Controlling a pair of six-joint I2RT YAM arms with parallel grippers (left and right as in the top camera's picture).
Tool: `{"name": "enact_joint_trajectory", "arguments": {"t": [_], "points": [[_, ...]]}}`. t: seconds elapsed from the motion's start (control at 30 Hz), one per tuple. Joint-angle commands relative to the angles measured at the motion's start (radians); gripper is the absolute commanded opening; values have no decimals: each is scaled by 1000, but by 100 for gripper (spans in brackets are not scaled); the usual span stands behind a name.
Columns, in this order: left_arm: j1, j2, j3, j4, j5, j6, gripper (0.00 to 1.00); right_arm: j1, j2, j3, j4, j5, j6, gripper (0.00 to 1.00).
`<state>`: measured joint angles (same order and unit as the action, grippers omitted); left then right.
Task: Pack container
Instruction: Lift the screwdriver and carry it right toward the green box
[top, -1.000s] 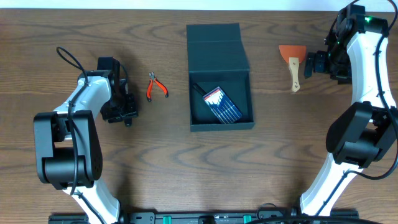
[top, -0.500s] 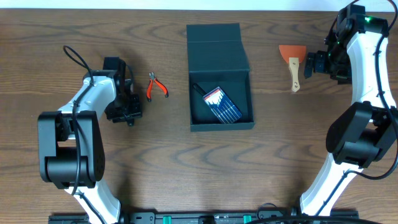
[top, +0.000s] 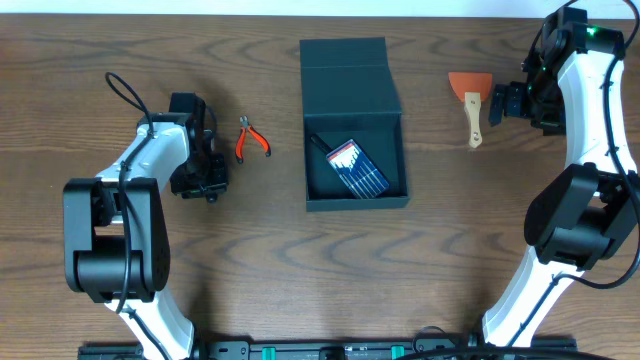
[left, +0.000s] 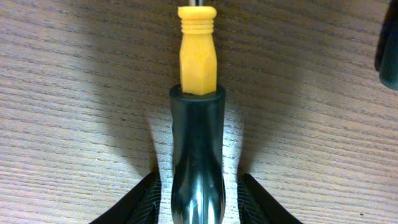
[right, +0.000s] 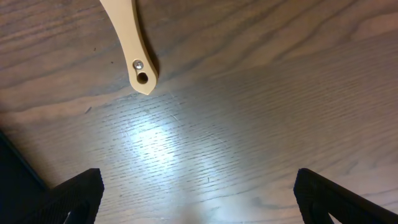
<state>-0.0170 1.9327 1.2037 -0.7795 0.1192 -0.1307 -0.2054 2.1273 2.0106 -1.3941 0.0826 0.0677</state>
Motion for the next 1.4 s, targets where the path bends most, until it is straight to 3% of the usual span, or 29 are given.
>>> {"name": "enact_joint_trajectory", "arguments": {"t": [0.0, 0.17, 0.7, 1.03, 1.37], "points": [[-2, 28, 11, -6, -27, 9, 36, -3, 2, -2, -1, 3, -5, 99], [-2, 28, 11, -5, -27, 9, 33, -3, 2, -2, -1, 3, -5, 99], [-2, 27, 11, -5, -35, 9, 10, -3, 2, -2, -1, 3, -5, 99], [-2, 5, 46, -28, -87, 9, 6, -3, 2, -2, -1, 3, -5, 99], [-2, -158, 99, -32, -90, 8, 6, -3, 2, -2, -1, 3, -5, 99]]}}
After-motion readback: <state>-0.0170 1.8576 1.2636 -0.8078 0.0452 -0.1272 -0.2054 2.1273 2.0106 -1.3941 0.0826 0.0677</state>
